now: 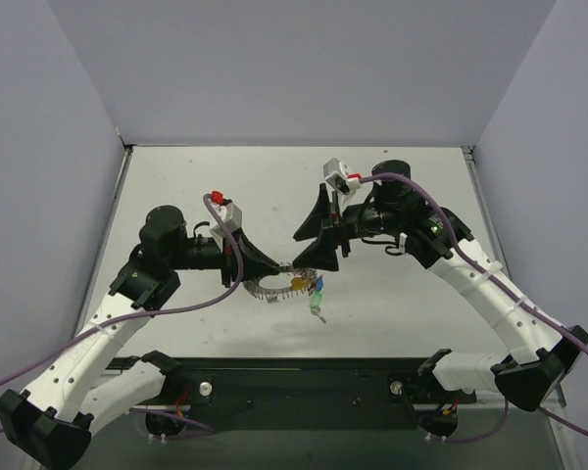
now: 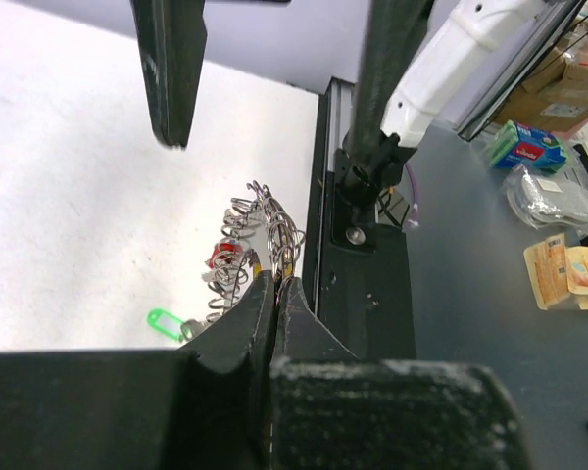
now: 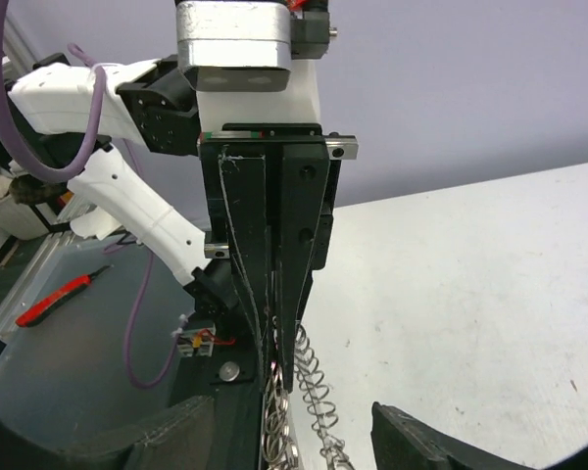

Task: Put the keys on the keyring

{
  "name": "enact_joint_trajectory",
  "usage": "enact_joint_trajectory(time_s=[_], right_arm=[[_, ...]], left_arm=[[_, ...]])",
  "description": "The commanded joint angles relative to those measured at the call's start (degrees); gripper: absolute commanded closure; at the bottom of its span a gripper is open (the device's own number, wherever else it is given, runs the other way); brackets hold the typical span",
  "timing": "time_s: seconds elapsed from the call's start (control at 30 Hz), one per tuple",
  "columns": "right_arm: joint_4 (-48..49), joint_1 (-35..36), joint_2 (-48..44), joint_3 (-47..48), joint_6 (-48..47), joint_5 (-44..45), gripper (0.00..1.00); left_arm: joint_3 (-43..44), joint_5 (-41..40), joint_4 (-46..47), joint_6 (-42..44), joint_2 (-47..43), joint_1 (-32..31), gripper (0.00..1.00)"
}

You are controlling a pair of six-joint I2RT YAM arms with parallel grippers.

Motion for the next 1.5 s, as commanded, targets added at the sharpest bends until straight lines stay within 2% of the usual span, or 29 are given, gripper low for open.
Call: enact_joint_trajectory(time_s=[0.0, 0.13, 0.27, 0.3, 0.4, 0.47, 0.5, 0.53, 0.7, 0.73, 0.77, 0.8, 0.87, 0.9, 1.0, 1.17, 1.2, 1.3, 1.47], right_arm=[[4.94, 0.21, 0.92, 0.02, 2.22, -4.14, 0.39], [4.95, 1.18, 1.97, 0.47, 2.32, -4.32, 0.41], [4.77, 1.53, 2.85, 0.64, 2.4, -4.84, 0.48], [4.68, 1.53, 2.94, 0.64, 2.4, -5.02, 0.58], [4.42, 1.62, 3.47, 0.73, 2.49, -5.64, 0.75], [4.16, 1.62, 3.73, 0.82, 2.4, -6.25, 0.83], [4.07, 1.62, 3.82, 0.82, 2.32, -6.34, 0.96], [3.98, 1.62, 3.82, 0.9, 2.23, -6.43, 1.0], [3.54, 1.53, 3.2, 0.55, 1.26, -6.95, 1.0], [3.28, 1.53, 3.12, 0.55, 0.82, -7.13, 1.0], [3.19, 1.53, 3.03, 0.64, 0.65, -7.57, 1.0], [2.93, 1.44, 3.11, 0.64, 0.3, -7.83, 1.0], [1.96, 1.44, 3.12, 0.82, -0.58, -8.36, 1.0], [1.7, 1.44, 3.29, 0.9, -0.93, -8.8, 1.0], [-0.32, 1.44, 3.64, 1.61, -2.34, -9.76, 1.0], [-6.73, 1.44, 4.26, 3.45, -6.03, -10.99, 1.0], [-8.05, 1.44, 4.78, 4.06, -7.86, -11.26, 1.0], [-11.31, 1.44, 5.14, 5.04, -9.55, -11.35, 1.0], [-12.63, 1.7, 4.17, 4.95, -10.6, -11.35, 1.0]], left_arm=[[-0.57, -0.57, 14.4, -4.17, -2.72, -0.3, 1.0], [-0.57, 0.13, 16.15, -5.31, -2.45, -0.3, 1.0], [-0.66, -0.04, 17.12, -5.57, -2.8, -0.3, 1.0], [-0.57, 0.05, 17.3, -5.75, -2.89, -0.3, 1.0], [-0.65, 0.05, 17.92, -6.01, -2.98, -0.3, 1.0], [-0.83, -0.13, 18.97, -6.19, -3.33, -0.3, 1.0], [-0.92, -0.22, 19.15, -6.36, -3.33, -0.3, 1.0], [-0.92, -0.39, 19.58, -6.45, -3.5, -0.3, 1.0], [1.18, -1.7, 15.73, -4.27, -3.95, -0.21, 1.0], [2.06, -2.58, 12.5, -3.47, -3.95, -0.21, 0.92], [4.24, -2.85, 10.73, -2.77, -3.86, -0.21, 0.69], [5.4, -3.03, 9.06, -1.54, -3.68, -0.12, 0.58], [8.56, -2.77, 2.47, 0.04, -2.46, -0.21, 0.43], [11.44, -2.42, 0.62, 1.27, -1.93, -0.12, 0.41], [17.16, -2.15, -7.11, 4.78, 0.7, -0.12, 0.4], [27.8, -2.15, -27.75, 14.71, 7.64, -0.39, 0.41], [29.56, -1.8, -33.96, 17.77, 9.05, -0.47, 0.41], [35.98, -1.53, -43.91, 23.32, 13.97, -1.52, 0.48], [40.56, -3.21, -50.89, 27.46, 19.52, -4.6, 0.55]])
